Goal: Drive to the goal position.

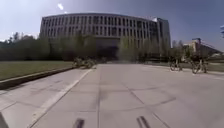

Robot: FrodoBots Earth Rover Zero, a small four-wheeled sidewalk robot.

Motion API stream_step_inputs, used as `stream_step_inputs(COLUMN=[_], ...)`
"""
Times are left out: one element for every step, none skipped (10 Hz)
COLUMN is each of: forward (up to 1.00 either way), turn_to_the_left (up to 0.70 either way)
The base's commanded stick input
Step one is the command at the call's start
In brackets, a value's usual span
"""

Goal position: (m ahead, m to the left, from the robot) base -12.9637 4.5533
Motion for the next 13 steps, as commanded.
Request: stream_step_inputs(forward=[0.70, 0.70, 0.70, 0.70, 0.70, 0.70, 0.70, 0.70, 0.70, 0.70, 0.70, 0.70, 0.70], turn_to_the_left=[0.00, 0.00, 0.00, 0.00, 0.00, 0.00, 0.00, 0.00, 0.00, 0.00, 0.00, 0.00, 0.00])
